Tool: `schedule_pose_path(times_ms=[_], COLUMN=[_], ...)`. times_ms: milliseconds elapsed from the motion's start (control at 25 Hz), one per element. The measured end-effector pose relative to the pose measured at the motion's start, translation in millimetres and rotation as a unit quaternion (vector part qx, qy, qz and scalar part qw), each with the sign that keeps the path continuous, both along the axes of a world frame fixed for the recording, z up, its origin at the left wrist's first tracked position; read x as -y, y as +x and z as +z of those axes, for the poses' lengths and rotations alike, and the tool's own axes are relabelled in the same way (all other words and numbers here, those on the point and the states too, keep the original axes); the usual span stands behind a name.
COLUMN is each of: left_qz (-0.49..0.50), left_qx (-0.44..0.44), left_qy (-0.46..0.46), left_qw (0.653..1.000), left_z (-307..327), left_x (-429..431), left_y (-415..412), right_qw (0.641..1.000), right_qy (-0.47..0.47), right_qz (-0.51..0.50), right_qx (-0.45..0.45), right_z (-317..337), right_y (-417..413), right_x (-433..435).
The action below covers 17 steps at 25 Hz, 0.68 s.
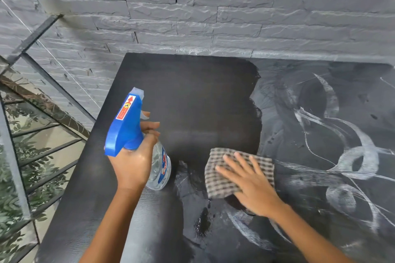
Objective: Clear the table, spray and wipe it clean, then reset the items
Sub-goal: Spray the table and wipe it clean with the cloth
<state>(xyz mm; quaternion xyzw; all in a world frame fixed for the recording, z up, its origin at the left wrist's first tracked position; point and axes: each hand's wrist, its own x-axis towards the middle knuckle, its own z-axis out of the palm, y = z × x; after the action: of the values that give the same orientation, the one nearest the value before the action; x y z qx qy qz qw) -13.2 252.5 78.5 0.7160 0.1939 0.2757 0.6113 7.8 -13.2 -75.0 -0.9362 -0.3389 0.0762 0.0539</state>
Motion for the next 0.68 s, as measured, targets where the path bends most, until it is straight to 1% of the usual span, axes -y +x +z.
schedule_pose_path(times_ms=[80, 160, 200, 240, 320, 440, 560, 640, 680], left_qz=[0.002, 0.004, 0.007, 0.01, 0.019, 0.038, 0.051, 0.056, 0.056], left_qx=[0.004, -0.002, -0.006, -0.007, 0.001, 0.008, 0.0, 0.0, 0.006], left_qy=[-0.004, -0.001, 0.002, 0.004, 0.008, 0.02, 0.027, 0.017, 0.009], left_qw=[1.0, 1.0, 1.0, 1.0, 1.0, 0.999, 0.998, 0.998, 0.998], left_z=[1, 2, 2, 2, 4, 6, 3, 0, -1], left_x=[0, 3, 4, 5, 5, 2, -1, 3, 4], left_y=[0, -1, -4, -9, -24, -55, -85, -104, -111], right_qw=[0.995, 0.98, 0.975, 0.975, 0.987, 1.0, 0.995, 0.992, 0.994], right_qy=[-0.007, -0.007, -0.008, -0.005, 0.001, 0.006, 0.019, 0.023, 0.017], right_qz=[-0.104, -0.198, -0.221, -0.221, -0.159, -0.007, 0.1, 0.12, 0.106], right_qx=[-0.006, -0.004, -0.01, -0.019, -0.031, -0.029, -0.017, -0.013, -0.011], right_z=[4, 5, 7, 8, 7, 8, 1, 0, 3], right_y=[35, 68, 75, 77, 60, -5, -79, -114, -117], right_x=[-6, -33, -51, -70, -105, -122, -87, -41, -18])
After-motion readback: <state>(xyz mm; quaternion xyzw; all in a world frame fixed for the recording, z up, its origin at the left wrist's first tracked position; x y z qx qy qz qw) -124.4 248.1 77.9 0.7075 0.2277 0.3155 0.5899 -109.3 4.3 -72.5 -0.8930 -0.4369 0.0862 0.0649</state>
